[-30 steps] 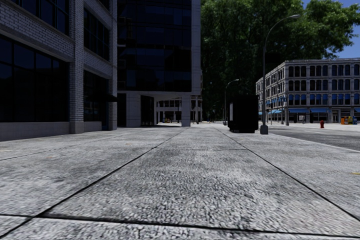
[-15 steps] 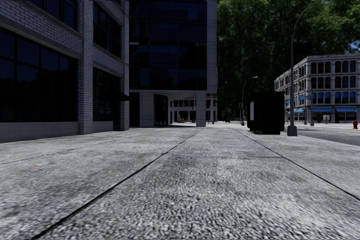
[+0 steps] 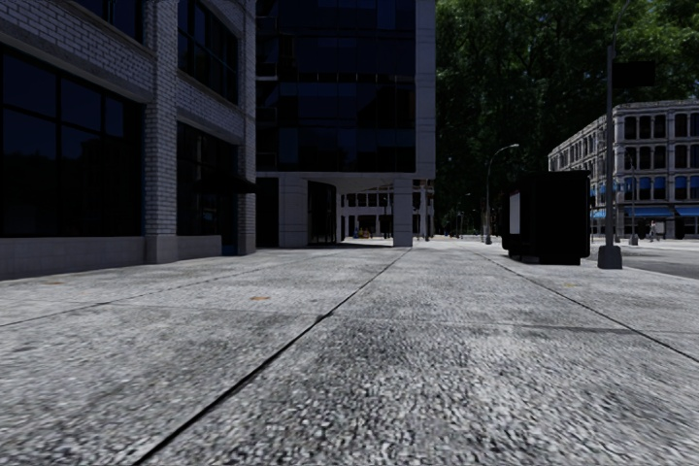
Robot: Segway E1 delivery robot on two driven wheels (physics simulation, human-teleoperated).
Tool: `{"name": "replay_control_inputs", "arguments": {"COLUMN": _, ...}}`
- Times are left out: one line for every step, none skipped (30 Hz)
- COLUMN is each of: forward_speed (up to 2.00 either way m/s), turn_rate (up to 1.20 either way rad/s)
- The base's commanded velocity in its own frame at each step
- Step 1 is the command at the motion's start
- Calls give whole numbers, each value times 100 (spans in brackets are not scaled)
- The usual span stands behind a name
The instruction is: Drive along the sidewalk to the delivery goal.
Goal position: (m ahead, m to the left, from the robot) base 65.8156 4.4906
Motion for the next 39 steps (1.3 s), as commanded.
{"name": "replay_control_inputs", "arguments": {"forward_speed": 200, "turn_rate": 0}}
{"name": "replay_control_inputs", "arguments": {"forward_speed": 200, "turn_rate": 0}}
{"name": "replay_control_inputs", "arguments": {"forward_speed": 200, "turn_rate": 0}}
{"name": "replay_control_inputs", "arguments": {"forward_speed": 200, "turn_rate": 0}}
{"name": "replay_control_inputs", "arguments": {"forward_speed": 200, "turn_rate": 0}}
{"name": "replay_control_inputs", "arguments": {"forward_speed": 200, "turn_rate": 0}}
{"name": "replay_control_inputs", "arguments": {"forward_speed": 200, "turn_rate": 0}}
{"name": "replay_control_inputs", "arguments": {"forward_speed": 200, "turn_rate": 0}}
{"name": "replay_control_inputs", "arguments": {"forward_speed": 200, "turn_rate": 0}}
{"name": "replay_control_inputs", "arguments": {"forward_speed": 200, "turn_rate": 0}}
{"name": "replay_control_inputs", "arguments": {"forward_speed": 200, "turn_rate": 0}}
{"name": "replay_control_inputs", "arguments": {"forward_speed": 200, "turn_rate": 0}}
{"name": "replay_control_inputs", "arguments": {"forward_speed": 200, "turn_rate": 0}}
{"name": "replay_control_inputs", "arguments": {"forward_speed": 200, "turn_rate": 0}}
{"name": "replay_control_inputs", "arguments": {"forward_speed": 200, "turn_rate": 0}}
{"name": "replay_control_inputs", "arguments": {"forward_speed": 200, "turn_rate": 0}}
{"name": "replay_control_inputs", "arguments": {"forward_speed": 200, "turn_rate": 0}}
{"name": "replay_control_inputs", "arguments": {"forward_speed": 200, "turn_rate": 0}}
{"name": "replay_control_inputs", "arguments": {"forward_speed": 200, "turn_rate": 0}}
{"name": "replay_control_inputs", "arguments": {"forward_speed": 200, "turn_rate": 0}}
{"name": "replay_control_inputs", "arguments": {"forward_speed": 200, "turn_rate": 0}}
{"name": "replay_control_inputs", "arguments": {"forward_speed": 200, "turn_rate": 0}}
{"name": "replay_control_inputs", "arguments": {"forward_speed": 200, "turn_rate": 0}}
{"name": "replay_control_inputs", "arguments": {"forward_speed": 200, "turn_rate": 0}}
{"name": "replay_control_inputs", "arguments": {"forward_speed": 200, "turn_rate": 0}}
{"name": "replay_control_inputs", "arguments": {"forward_speed": 200, "turn_rate": 0}}
{"name": "replay_control_inputs", "arguments": {"forward_speed": 200, "turn_rate": 0}}
{"name": "replay_control_inputs", "arguments": {"forward_speed": 200, "turn_rate": 0}}
{"name": "replay_control_inputs", "arguments": {"forward_speed": 200, "turn_rate": 0}}
{"name": "replay_control_inputs", "arguments": {"forward_speed": 200, "turn_rate": 0}}
{"name": "replay_control_inputs", "arguments": {"forward_speed": 200, "turn_rate": 0}}
{"name": "replay_control_inputs", "arguments": {"forward_speed": 200, "turn_rate": 0}}
{"name": "replay_control_inputs", "arguments": {"forward_speed": 200, "turn_rate": 0}}
{"name": "replay_control_inputs", "arguments": {"forward_speed": 200, "turn_rate": 0}}
{"name": "replay_control_inputs", "arguments": {"forward_speed": 200, "turn_rate": 0}}
{"name": "replay_control_inputs", "arguments": {"forward_speed": 200, "turn_rate": 0}}
{"name": "replay_control_inputs", "arguments": {"forward_speed": 200, "turn_rate": 0}}
{"name": "replay_control_inputs", "arguments": {"forward_speed": 200, "turn_rate": 0}}
{"name": "replay_control_inputs", "arguments": {"forward_speed": 200, "turn_rate": 0}}
